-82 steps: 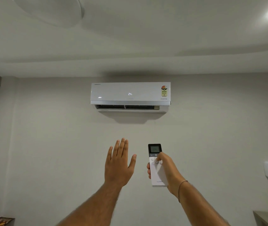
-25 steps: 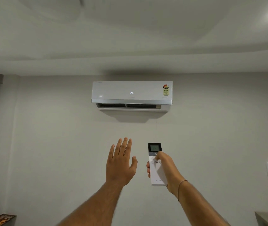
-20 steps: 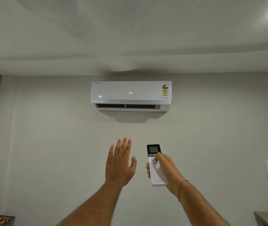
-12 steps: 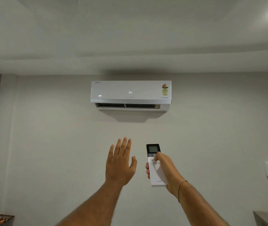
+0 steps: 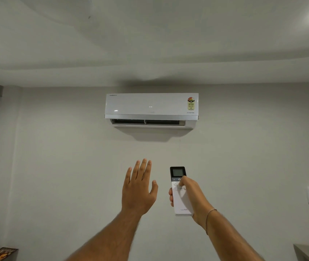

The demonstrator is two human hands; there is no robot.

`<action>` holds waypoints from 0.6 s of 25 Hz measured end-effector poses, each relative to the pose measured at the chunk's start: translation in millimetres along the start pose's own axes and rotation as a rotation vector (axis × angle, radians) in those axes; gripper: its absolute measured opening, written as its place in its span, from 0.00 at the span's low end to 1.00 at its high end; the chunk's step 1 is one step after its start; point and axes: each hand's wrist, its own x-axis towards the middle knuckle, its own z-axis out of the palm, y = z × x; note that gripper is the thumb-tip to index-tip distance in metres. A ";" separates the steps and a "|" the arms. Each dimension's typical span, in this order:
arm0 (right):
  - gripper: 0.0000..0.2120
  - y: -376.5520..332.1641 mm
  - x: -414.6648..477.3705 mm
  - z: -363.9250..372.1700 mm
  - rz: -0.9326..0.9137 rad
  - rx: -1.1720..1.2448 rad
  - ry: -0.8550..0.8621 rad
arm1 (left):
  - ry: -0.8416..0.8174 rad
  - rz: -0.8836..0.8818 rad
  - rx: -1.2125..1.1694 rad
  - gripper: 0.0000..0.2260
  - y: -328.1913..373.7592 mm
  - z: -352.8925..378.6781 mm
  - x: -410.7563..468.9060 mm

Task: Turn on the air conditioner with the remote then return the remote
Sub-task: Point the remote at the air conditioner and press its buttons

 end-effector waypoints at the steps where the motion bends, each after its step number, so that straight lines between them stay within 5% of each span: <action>1: 0.16 0.3 -0.2 -0.1 0.002 -0.006 0.004 | 0.000 -0.001 0.000 0.32 -0.2 0.2 -0.1; 15: 0.21 1.6 -1.1 0.4 0.004 -0.031 0.024 | -0.007 -0.009 -0.006 0.33 0.8 0.8 0.0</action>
